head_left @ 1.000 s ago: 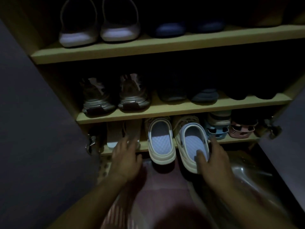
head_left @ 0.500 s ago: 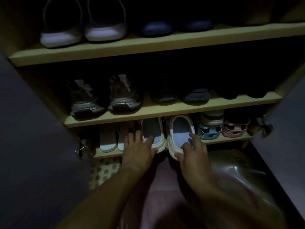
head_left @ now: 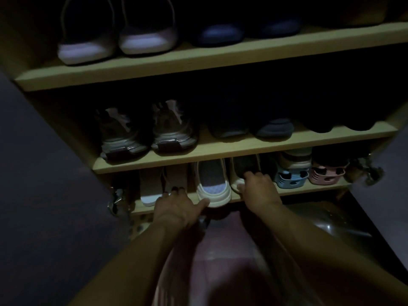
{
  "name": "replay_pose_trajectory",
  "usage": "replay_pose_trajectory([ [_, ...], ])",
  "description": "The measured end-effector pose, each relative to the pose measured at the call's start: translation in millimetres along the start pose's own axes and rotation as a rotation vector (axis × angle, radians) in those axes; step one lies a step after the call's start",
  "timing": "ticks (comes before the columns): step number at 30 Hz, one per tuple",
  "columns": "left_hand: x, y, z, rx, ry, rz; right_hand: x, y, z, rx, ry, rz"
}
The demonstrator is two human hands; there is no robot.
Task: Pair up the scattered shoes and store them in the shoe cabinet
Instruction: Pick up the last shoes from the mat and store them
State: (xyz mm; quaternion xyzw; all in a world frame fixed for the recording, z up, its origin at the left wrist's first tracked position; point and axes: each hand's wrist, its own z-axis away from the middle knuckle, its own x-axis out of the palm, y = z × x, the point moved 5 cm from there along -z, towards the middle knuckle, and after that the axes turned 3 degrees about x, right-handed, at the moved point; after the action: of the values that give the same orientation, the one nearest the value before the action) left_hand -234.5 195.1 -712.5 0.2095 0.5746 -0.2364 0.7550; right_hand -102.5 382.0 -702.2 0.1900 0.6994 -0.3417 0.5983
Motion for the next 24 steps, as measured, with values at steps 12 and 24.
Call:
replay_pose_trajectory([
  [12,-2,3,-8,-0.007,0.039,-0.106,39,-27,36,-0.169,-0.001,0.108],
  [24,-2,-4,5,0.052,-0.136,0.027,25,-36,17,-0.202,-0.103,0.076],
])
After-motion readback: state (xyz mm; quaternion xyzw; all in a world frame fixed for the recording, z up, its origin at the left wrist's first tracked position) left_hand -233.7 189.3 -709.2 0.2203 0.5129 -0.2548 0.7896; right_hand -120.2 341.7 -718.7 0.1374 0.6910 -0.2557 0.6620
